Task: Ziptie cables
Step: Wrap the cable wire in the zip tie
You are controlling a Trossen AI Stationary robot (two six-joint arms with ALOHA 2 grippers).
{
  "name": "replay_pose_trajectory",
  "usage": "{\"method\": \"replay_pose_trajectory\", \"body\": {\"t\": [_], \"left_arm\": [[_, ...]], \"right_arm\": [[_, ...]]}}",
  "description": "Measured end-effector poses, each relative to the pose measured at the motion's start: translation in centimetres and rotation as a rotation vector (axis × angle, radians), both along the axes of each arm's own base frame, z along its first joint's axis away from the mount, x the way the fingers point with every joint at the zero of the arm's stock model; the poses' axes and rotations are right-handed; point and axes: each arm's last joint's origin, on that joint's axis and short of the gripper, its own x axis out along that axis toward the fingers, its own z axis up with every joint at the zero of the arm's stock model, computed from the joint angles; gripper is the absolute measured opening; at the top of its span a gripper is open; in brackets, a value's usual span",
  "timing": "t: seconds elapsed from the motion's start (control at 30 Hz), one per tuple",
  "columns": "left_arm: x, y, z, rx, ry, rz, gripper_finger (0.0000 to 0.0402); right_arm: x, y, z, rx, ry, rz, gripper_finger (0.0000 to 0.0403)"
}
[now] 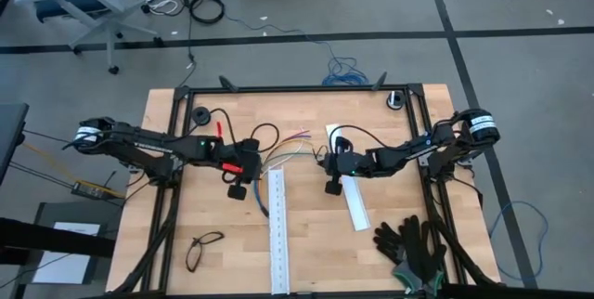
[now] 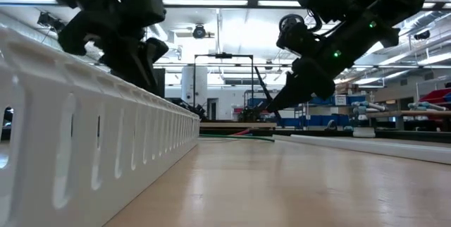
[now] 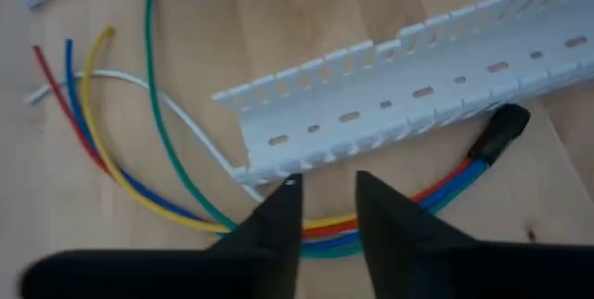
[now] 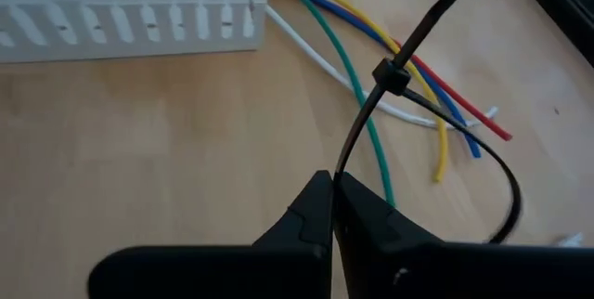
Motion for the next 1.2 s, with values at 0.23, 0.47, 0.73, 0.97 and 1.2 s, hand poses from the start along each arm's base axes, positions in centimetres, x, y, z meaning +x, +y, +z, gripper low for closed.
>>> {"method": "replay_pose_trajectory", "body": {"t": [0.23, 0.47, 0.73, 0.97, 1.2], "left_arm": [[0.7, -1.3, -2.2, 0.014, 0.103, -0.066, 0.0187], [2.1, -2.8, -4.4, 0.116, 0.232, -0.244, 0.0198], [4.0, -3.3, -7.2, 0.149, 0.362, -0.344, 0.0153], [5.3, -2.8, -5.8, 0.195, 0.448, -0.207, 0.0014], [4.1, 0.1, -1.8, 0.511, 0.431, 0.058, 0.0002]], "right_arm": [[0.0, 0.3, 0.0, 0.003, -0.003, 0.01, 0.0], [-0.1, 0.6, 0.0, 0.01, -0.002, 0.012, 0.0], [-0.1, 1.4, -0.1, 0.015, 0.0, 0.037, 0.0], [-0.2, 1.4, -0.1, -0.004, 0.005, 0.035, 0.0], [-0.2, 0.8, 0.1, -0.118, 0.01, -0.03, 0.0]]}}
